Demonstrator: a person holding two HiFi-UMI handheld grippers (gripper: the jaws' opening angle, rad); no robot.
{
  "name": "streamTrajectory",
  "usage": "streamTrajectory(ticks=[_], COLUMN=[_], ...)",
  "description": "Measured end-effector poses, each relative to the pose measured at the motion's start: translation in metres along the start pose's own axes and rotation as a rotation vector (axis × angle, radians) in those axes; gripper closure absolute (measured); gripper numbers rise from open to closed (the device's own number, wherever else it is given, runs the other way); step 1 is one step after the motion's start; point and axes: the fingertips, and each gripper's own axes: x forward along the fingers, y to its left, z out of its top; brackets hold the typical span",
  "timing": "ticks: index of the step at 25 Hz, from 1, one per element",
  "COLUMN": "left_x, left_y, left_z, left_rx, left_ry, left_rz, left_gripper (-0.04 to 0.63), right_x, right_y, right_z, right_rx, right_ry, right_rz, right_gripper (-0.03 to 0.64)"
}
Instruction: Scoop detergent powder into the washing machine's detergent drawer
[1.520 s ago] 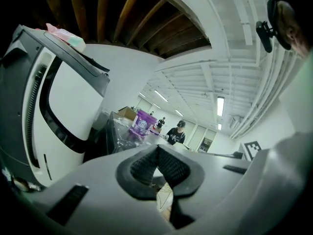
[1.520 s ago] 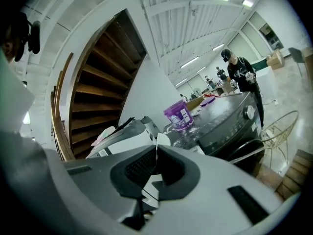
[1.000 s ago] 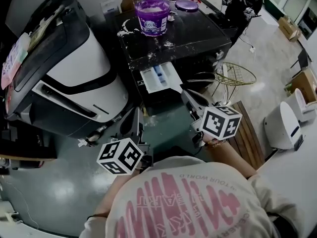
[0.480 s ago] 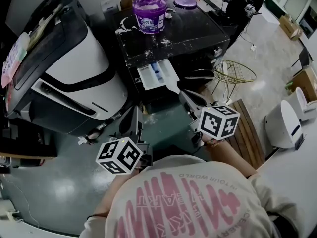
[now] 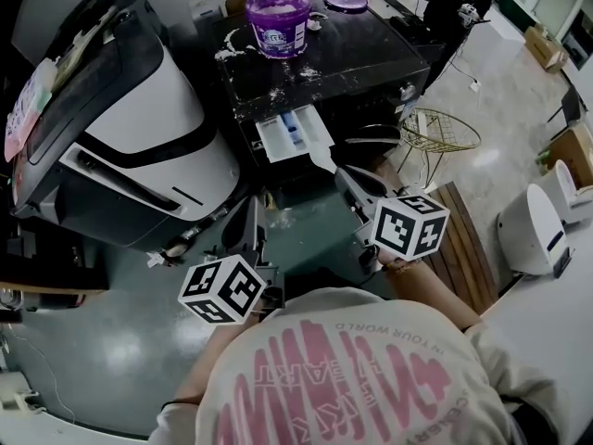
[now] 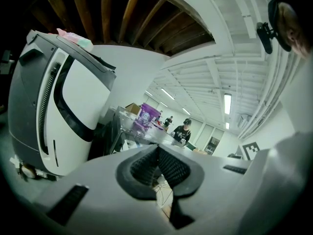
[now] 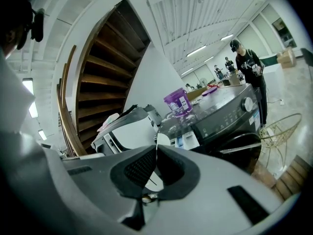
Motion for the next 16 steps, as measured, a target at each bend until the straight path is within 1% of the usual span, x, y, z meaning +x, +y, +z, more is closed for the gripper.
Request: streamTrajectory(ticks=[9, 16], left_x=[0.008, 0.014], left_y=[-0.009, -0.008], left_z=[-0.006, -0.001], left_rx=[0.015, 0.017], left_ry=[0.028, 0.022], left_rz=[-0.029, -0.027], left_gripper=[0.594, 0.594], right_x=[-0.008, -0.005], right_y=[-0.010, -0.014], right_z=[-0.002, -0.001], right_rx=[-0.001, -0.002], right_ry=[-0.006, -0.006], right_rz=[-0.027, -0.028], right_gripper=[0.614, 0.614])
